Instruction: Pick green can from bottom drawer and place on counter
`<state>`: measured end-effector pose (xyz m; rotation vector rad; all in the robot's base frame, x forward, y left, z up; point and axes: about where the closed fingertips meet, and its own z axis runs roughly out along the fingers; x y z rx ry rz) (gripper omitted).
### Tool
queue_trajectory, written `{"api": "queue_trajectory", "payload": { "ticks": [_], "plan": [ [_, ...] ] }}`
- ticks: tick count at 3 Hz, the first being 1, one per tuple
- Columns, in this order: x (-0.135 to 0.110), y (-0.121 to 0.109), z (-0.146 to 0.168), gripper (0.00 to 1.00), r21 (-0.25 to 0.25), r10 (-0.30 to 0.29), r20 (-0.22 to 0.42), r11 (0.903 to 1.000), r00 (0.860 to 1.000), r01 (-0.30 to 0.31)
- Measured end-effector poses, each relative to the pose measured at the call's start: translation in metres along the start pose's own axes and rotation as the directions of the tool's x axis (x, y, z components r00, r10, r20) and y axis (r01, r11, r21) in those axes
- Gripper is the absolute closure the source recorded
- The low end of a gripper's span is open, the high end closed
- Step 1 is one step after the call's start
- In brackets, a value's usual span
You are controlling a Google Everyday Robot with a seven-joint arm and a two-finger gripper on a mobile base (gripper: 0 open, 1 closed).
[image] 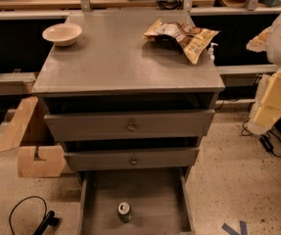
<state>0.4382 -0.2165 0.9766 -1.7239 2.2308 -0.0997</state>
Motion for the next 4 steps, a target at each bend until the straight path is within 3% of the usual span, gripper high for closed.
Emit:
{"api": "queue_trajectory", "payload": {
  "ticks": [1, 2, 3, 4],
  "plan": [
    [0.000, 0.000, 0.000, 0.00, 0.000, 0.000, 0.000, 1.0000, 1.000, 0.000],
    [0.006, 0.001, 0.020, 0.00, -0.011, 0.012, 0.044, 0.9999, 0.999, -0.012],
    [0.030, 0.020, 0.100, 0.00, -0.095, 0.044, 0.200, 0.9952, 0.979, -0.026],
    [0.045, 0.028, 0.176, 0.00, -0.114, 0.087, 0.389, 0.9924, 0.917, -0.046]
  ]
}}
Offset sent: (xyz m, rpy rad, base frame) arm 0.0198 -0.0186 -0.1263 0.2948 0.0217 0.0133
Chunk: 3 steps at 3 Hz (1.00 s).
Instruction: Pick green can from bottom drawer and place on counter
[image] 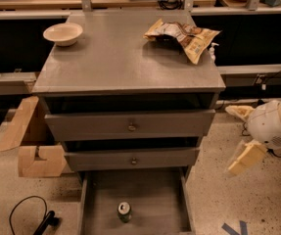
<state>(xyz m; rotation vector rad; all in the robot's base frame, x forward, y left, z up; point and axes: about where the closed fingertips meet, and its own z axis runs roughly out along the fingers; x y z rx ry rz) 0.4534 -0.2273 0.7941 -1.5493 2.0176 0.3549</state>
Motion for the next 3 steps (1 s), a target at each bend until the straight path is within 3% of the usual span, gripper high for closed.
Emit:
{"api": "queue_trajectory", "payload": {
  "ticks": [1, 2, 3],
  "plan": [
    [0.031, -0.020, 0.045, 0.00, 0.053, -0.045, 0.136, 0.9979, 0.990, 0.038],
    [0.052, -0.028, 0.068, 0.00, 0.038, -0.110, 0.132, 0.9936, 0.985, 0.106],
    [0.054, -0.028, 0.071, 0.00, 0.034, -0.110, 0.131, 0.9938, 0.985, 0.106]
  ]
}}
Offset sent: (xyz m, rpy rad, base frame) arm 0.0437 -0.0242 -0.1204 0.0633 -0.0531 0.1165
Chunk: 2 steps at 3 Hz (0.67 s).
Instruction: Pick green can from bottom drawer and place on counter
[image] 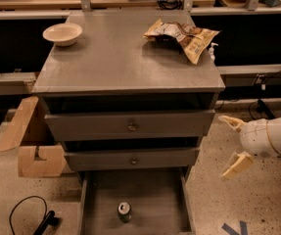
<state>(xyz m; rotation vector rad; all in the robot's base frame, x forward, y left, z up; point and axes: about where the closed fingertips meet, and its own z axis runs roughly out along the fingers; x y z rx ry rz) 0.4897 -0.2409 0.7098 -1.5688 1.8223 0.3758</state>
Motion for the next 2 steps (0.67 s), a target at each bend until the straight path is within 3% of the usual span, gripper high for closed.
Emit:
{"api": "queue_trajectory", "payload": {
  "ticks": [1, 2],
  "plan": [
    [0.007, 0.006, 0.024, 0.00, -0.007, 0.011, 0.032, 0.9999, 0.999, -0.011],
    [0.023, 0.030, 0.093, 0.00, -0.024, 0.015, 0.133, 0.9996, 0.991, -0.012]
  ]
}}
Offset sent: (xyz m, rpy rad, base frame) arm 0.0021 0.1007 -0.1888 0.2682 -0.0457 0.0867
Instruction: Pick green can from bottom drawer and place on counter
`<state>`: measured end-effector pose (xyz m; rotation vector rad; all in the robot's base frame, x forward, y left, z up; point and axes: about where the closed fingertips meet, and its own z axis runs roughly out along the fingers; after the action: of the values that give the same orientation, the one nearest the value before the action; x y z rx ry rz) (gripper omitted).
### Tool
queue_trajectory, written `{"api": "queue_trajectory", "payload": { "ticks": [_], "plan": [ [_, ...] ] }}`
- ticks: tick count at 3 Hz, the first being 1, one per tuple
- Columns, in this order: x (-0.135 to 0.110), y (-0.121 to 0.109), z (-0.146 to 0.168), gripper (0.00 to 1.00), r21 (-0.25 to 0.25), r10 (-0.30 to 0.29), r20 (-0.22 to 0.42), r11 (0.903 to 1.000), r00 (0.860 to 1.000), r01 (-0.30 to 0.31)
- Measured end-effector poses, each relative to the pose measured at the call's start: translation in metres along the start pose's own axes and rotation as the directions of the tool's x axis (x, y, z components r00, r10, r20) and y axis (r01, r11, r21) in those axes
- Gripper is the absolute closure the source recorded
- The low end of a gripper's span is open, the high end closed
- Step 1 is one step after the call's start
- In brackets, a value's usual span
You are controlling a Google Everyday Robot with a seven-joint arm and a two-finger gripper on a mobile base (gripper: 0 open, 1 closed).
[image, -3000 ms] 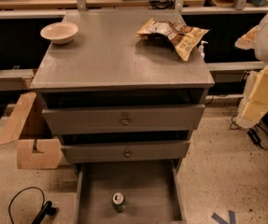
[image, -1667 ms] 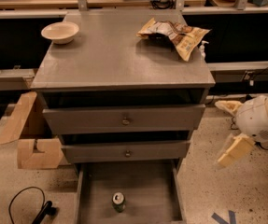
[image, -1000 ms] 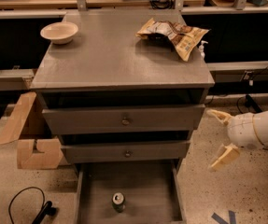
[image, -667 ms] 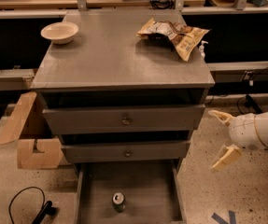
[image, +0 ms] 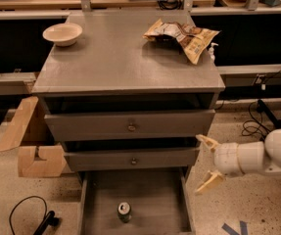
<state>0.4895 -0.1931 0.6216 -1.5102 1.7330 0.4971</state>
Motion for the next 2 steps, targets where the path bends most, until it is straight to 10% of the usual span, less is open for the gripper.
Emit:
{"api": "queue_trajectory", "payload": {
  "ticks": [2],
  "plan": [
    [0.051, 0.030, 0.128, 0.00, -0.024, -0.097, 0.192, 0.9943, 0.977, 0.103]
  ]
}}
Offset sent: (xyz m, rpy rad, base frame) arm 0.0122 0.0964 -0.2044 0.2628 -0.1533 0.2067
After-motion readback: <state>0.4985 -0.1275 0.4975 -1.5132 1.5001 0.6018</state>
